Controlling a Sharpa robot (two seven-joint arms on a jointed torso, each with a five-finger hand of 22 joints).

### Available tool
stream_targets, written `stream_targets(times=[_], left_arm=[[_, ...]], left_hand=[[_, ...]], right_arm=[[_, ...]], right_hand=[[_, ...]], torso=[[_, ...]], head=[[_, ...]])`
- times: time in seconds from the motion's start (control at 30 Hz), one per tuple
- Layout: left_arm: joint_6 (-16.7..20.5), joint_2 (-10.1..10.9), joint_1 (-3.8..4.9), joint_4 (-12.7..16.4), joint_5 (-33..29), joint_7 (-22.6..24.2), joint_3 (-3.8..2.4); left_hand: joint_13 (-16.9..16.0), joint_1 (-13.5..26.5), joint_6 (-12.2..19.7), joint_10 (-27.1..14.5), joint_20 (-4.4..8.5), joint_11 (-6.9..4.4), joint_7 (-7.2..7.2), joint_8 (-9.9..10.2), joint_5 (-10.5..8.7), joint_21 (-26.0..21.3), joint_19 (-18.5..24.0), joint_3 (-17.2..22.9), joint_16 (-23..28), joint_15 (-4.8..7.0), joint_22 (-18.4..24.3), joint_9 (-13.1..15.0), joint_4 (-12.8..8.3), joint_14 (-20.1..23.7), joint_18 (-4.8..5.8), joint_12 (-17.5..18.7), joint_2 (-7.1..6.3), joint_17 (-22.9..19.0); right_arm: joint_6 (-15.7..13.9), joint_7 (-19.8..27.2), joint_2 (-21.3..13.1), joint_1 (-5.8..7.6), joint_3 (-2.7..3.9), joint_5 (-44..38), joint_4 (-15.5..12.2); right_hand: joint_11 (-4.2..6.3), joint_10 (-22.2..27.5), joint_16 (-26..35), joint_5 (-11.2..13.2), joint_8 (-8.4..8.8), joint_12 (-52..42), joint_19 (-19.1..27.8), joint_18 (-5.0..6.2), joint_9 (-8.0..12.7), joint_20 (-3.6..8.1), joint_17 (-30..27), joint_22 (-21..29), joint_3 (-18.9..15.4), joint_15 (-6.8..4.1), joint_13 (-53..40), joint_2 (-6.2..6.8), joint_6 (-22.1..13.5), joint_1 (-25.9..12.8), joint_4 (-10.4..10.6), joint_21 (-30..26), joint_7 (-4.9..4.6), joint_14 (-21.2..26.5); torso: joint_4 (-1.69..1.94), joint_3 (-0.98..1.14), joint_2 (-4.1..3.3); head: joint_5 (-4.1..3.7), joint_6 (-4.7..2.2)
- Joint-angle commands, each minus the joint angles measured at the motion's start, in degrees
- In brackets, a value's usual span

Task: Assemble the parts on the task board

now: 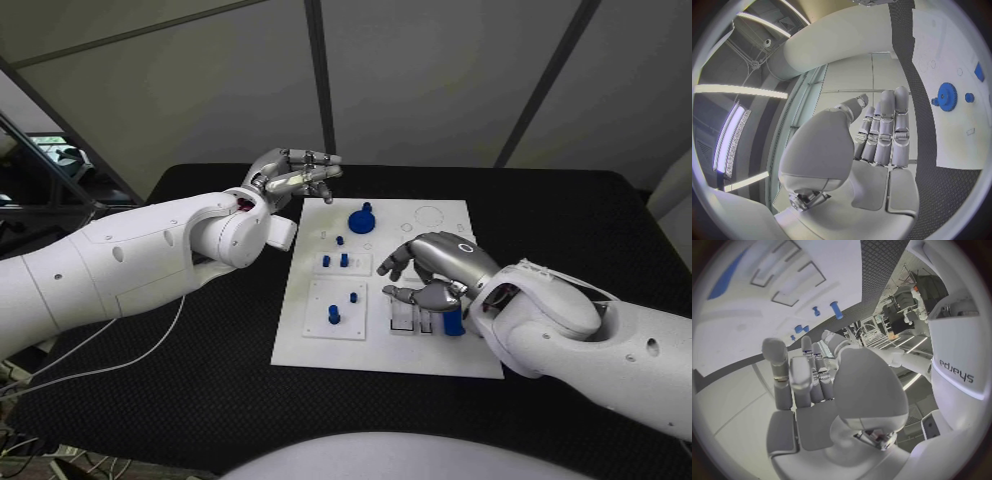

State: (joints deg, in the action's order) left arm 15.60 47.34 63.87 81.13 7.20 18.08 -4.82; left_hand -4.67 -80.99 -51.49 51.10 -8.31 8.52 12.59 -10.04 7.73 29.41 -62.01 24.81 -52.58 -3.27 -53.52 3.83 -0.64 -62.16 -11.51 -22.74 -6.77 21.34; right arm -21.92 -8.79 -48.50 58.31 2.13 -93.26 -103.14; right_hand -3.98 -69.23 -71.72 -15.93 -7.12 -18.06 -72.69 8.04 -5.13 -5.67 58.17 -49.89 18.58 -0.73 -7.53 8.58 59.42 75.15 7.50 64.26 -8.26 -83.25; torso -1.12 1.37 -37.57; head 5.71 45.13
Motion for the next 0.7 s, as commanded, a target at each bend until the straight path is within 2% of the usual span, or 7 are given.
stream_targets(times=[0.03,0.1,0.17,0.27,0.37,0.53,0.7], left_arm=[[-0.88,0.16,0.10,0.13,-0.07,-0.09,-0.04],[-0.91,0.32,0.06,0.12,-0.07,-0.09,-0.03],[-0.92,0.43,0.02,0.08,-0.07,-0.08,-0.02],[-1.04,0.52,-0.01,0.12,-0.07,-0.08,-0.01],[-1.13,0.62,-0.04,0.21,-0.07,-0.08,0.01],[-1.23,0.80,-0.08,0.43,-0.07,-0.07,0.04],[-1.35,0.91,-0.10,0.49,-0.07,-0.03,0.05]], left_hand=[[0.04,0.06,0.31,-0.31,0.01,0.03,0.09,-0.14,0.00,-0.21,0.26,-0.19,0.29,0.04,0.07,0.05,-0.11,0.31,1.08,-0.32,0.55,-0.08],[0.04,0.06,0.31,-0.31,0.01,0.03,0.09,-0.14,0.00,-0.21,0.26,-0.19,0.29,0.04,0.07,0.05,-0.11,0.31,1.08,-0.32,0.55,-0.08],[0.04,0.06,0.31,-0.31,0.01,0.03,0.09,-0.14,0.00,-0.21,0.26,-0.19,0.29,0.04,0.07,0.05,-0.11,0.31,1.08,-0.32,0.55,-0.08],[0.04,0.12,0.32,-0.32,-0.01,0.04,0.10,-0.17,0.02,-0.22,0.27,-0.22,0.29,0.02,0.07,0.05,-0.08,0.33,1.09,-0.36,0.58,-0.10],[0.04,0.12,0.32,-0.32,-0.01,0.04,0.10,-0.17,0.02,-0.22,0.27,-0.22,0.29,0.02,0.07,0.05,-0.08,0.33,1.09,-0.36,0.58,-0.10],[0.03,0.15,0.32,-0.33,-0.01,0.04,0.10,-0.18,0.02,-0.23,0.28,-0.24,0.29,0.01,0.08,0.05,-0.07,0.34,1.09,-0.39,0.58,-0.11],[0.02,0.55,0.39,-0.42,-0.09,0.07,0.10,-0.29,0.03,-0.30,0.35,-0.49,0.25,-0.05,0.14,0.06,0.12,0.38,1.12,-0.59,0.56,-0.18]], right_arm=[[0.87,-3.35,-3.35,0.35,0.24,10.09,-1.60],[2.05,-5.14,-5.44,0.46,0.35,9.28,-2.53],[2.70,-7.16,-7.39,0.52,0.41,8.64,-3.43],[2.70,-10.33,-10.04,0.54,0.44,8.22,-4.58],[2.34,-13.29,-11.97,0.53,0.44,8.01,-5.48],[2.97,-18.29,-14.03,0.22,0.41,7.68,-6.71],[4.23,-21.08,-13.83,-0.62,0.37,5.51,-6.39]], right_hand=[[2.24,-5.37,-1.47,-9.15,-2.08,-6.18,-3.49,-1.27,-0.88,1.88,2.29,-5.06,-3.11,-1.73,-4.25,0.44,2.61,-2.41,1.77,3.63,1.78,-1.46],[2.87,-5.95,-2.82,-9.89,-2.89,-9.88,-5.00,-1.85,-1.39,2.42,4.46,-7.90,-5.02,-2.35,-7.54,0.34,3.17,-2.42,1.87,5.55,2.23,-2.20],[3.40,-4.81,-4.53,-8.16,-3.84,-16.66,-6.23,-2.34,-2.19,2.86,7.02,-10.10,-7.87,-2.89,-14.46,0.21,2.95,-2.10,2.18,7.09,2.98,-2.96],[3.72,-5.71,-7.07,-7.00,-4.92,-31.63,-7.44,-2.87,-3.14,3.00,11.14,-13.22,-11.09,-2.56,-31.68,-0.02,1.86,-2.75,3.69,9.14,2.59,-3.59],[3.47,-4.45,-8.56,-7.04,-6.84,-41.78,-7.82,-3.02,-4.63,3.06,13.42,-14.67,-15.10,-2.85,-43.50,0.07,-0.16,-2.03,5.68,10.14,3.11,-3.74],[3.18,-4.64,-9.60,-5.99,-9.54,-46.47,-8.11,-3.28,-6.41,2.89,15.27,-16.17,-19.88,-2.47,-50.03,-1.00,-1.83,-4.15,9.03,11.08,2.66,-3.90],[2.94,-4.25,-9.75,-5.73,-11.02,-47.02,-8.04,-3.32,-7.33,2.76,15.59,-16.34,-22.77,-2.41,-51.30,-1.70,-3.04,-6.52,9.25,11.18,2.66,-3.89]], torso=[[-0.40,-0.06,0.46],[-0.63,0.00,0.64],[-0.79,0.06,0.83],[-0.64,-0.07,0.84],[-0.80,-0.02,0.93],[-0.82,-0.04,0.91],[-1.03,0.01,1.06]], head=[[-1.44,-0.63],[-2.04,-0.57],[-2.71,-0.68],[-4.36,-1.01],[-5.07,-1.04],[-6.49,-1.05],[-7.44,-0.65]])
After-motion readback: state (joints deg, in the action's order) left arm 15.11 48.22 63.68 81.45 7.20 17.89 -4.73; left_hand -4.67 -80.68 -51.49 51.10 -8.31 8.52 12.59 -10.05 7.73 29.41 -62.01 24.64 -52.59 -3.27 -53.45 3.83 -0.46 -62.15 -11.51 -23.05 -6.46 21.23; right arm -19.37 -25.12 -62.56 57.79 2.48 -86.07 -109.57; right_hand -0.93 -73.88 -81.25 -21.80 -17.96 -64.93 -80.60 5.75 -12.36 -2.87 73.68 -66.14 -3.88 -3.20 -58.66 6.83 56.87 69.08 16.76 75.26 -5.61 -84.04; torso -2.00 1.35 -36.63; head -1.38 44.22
